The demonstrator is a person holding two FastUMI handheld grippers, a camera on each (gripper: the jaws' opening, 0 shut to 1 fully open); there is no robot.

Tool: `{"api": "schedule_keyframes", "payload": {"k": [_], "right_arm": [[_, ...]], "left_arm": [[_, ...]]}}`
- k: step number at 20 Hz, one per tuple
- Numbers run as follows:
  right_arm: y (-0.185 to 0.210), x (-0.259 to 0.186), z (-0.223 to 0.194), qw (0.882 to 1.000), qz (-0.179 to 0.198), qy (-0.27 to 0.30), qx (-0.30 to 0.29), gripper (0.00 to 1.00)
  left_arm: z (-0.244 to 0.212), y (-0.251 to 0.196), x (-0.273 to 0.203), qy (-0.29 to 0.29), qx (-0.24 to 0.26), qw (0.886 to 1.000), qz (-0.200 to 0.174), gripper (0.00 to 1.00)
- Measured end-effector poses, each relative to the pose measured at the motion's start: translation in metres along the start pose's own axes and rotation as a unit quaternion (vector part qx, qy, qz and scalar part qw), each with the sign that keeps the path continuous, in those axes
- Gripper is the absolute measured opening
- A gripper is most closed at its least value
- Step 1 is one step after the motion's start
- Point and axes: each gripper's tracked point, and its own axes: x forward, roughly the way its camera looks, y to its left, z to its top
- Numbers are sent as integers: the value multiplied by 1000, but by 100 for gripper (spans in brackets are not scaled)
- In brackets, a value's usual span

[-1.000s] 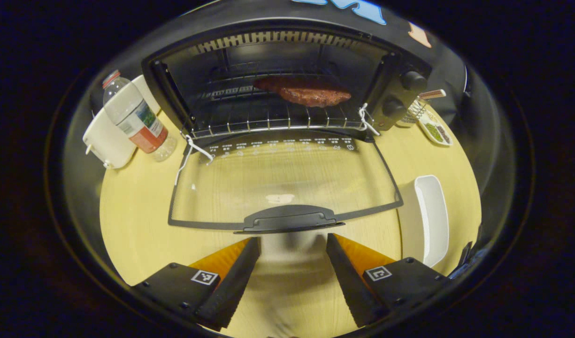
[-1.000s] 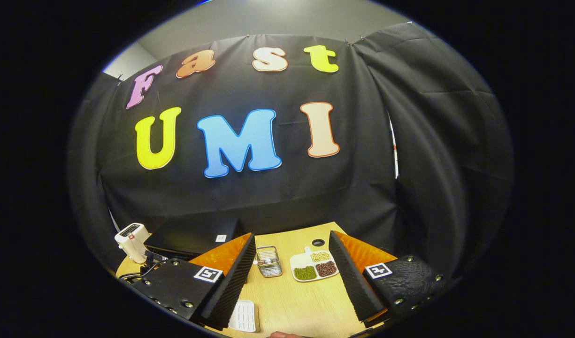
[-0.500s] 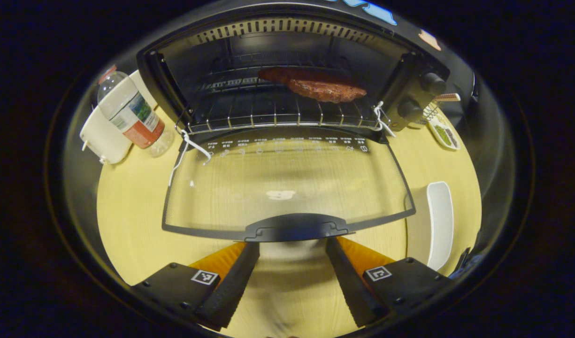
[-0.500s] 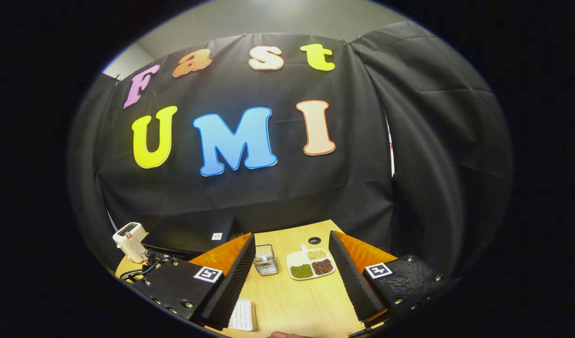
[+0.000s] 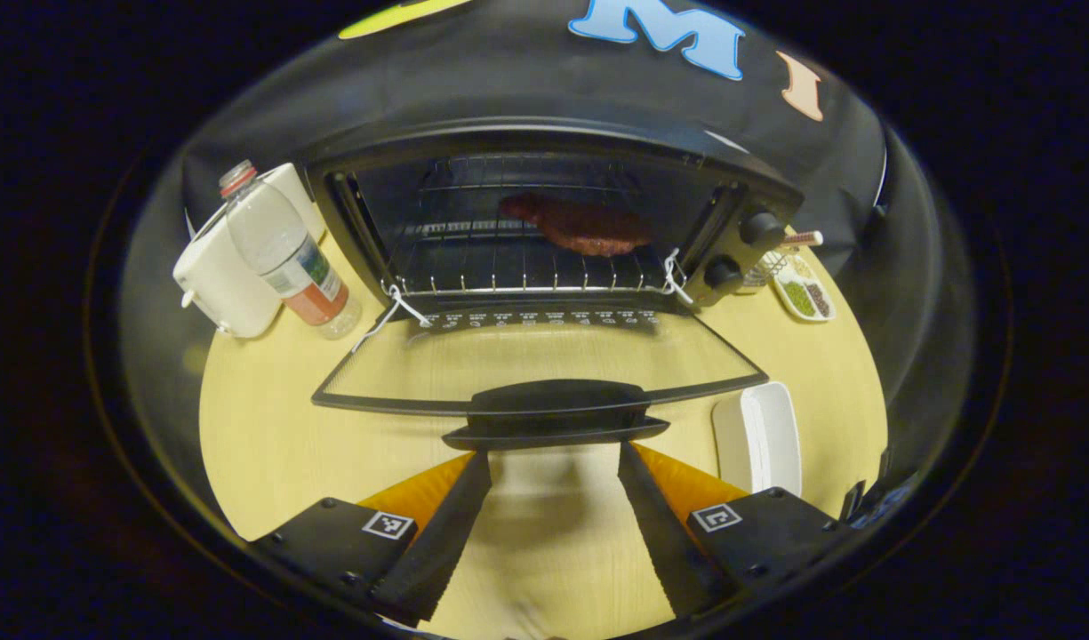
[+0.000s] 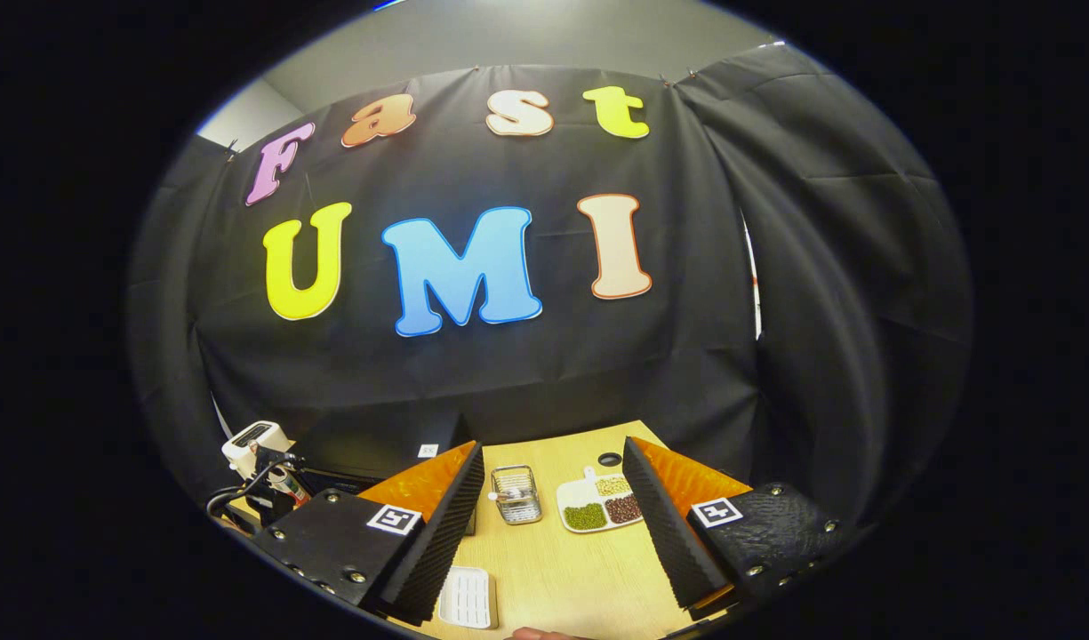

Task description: Open the electric oven with the left hand, put the food in, and close the electric oven.

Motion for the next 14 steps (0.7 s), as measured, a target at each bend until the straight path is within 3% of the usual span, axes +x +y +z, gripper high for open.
{"api": "schedule_keyframes", "payload": {"k": [14], "right_arm": [[6,2,1,1000,5,8,-14,95]], "left_arm": [[51,7,-31,-75,5,997,8,98]]}}
